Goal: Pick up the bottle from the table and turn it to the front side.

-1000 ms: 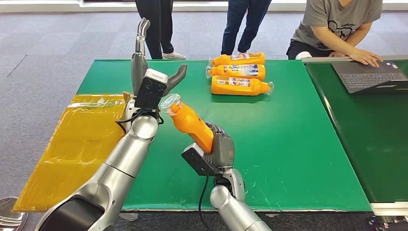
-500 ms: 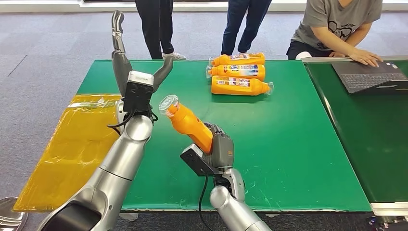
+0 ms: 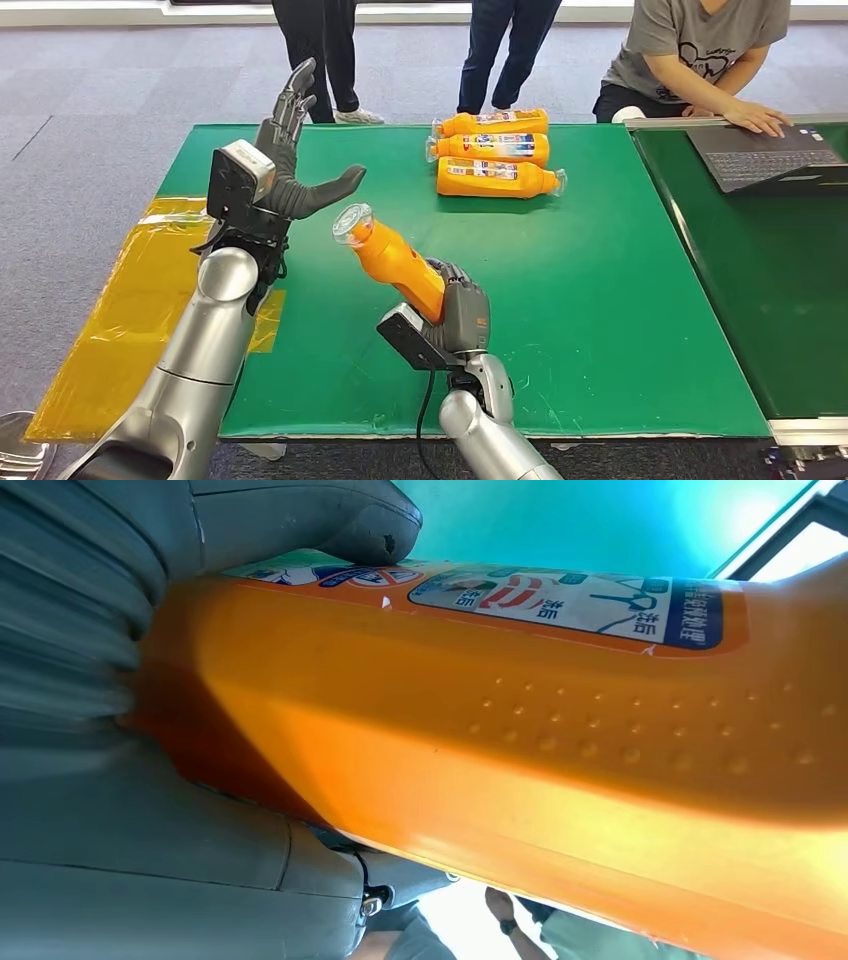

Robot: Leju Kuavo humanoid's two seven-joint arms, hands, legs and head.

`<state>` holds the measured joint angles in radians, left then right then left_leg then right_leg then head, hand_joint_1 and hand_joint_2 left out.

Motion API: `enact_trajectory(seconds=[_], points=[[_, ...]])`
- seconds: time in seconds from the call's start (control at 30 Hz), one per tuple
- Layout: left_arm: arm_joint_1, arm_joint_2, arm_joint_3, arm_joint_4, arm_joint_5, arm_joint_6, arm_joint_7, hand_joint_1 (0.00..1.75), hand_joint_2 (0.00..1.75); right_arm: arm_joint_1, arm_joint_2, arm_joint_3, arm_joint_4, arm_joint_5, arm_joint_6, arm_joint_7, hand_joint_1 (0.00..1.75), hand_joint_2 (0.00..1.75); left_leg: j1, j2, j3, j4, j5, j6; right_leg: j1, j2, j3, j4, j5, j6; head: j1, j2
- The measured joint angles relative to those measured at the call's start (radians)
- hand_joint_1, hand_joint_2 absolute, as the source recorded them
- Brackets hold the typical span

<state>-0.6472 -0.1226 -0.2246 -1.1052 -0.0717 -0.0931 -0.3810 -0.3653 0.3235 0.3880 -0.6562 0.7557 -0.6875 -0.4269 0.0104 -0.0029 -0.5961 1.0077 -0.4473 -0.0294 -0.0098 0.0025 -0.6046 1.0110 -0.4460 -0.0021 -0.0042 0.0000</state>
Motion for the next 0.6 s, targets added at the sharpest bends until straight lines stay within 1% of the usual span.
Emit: enact_trajectory(seconds=[0.43,0.5,0.57,0.6], points=[[0.004,0.014,0.003,-0.017,0.000,0.000,0.001,0.00,1.75,0.000,0.000,0.000,0.000,0.001,0.001,0.000,1.75,1.75,0.000,0.000,0.000,0.000,0.000,0.000,0.000,0.000,0.000,0.000,0.000,0.000,0.000,0.000],[0.004,0.015,0.004,-0.017,-0.003,0.000,0.001,0.00,1.75,0.003,0.000,-0.002,-0.005,0.017,0.000,0.001,1.75,1.75,0.000,0.000,0.000,0.000,0.000,0.000,0.000,0.000,0.000,0.000,0.000,0.000,0.000,0.000],[0.005,0.014,0.009,-0.017,-0.009,0.000,0.002,0.00,1.75,0.016,0.000,-0.019,-0.041,0.052,-0.004,-0.021,1.75,1.75,0.000,0.000,0.000,0.000,0.000,0.000,0.000,0.000,0.000,0.000,0.000,0.000,0.000,0.000],[0.006,0.014,0.012,-0.017,-0.013,0.000,0.003,0.00,1.75,0.027,-0.002,-0.038,-0.079,0.062,-0.006,-0.050,1.75,1.75,0.000,-0.001,0.000,0.000,0.000,0.000,0.000,-0.001,-0.001,0.000,0.000,0.000,0.000,0.000]])
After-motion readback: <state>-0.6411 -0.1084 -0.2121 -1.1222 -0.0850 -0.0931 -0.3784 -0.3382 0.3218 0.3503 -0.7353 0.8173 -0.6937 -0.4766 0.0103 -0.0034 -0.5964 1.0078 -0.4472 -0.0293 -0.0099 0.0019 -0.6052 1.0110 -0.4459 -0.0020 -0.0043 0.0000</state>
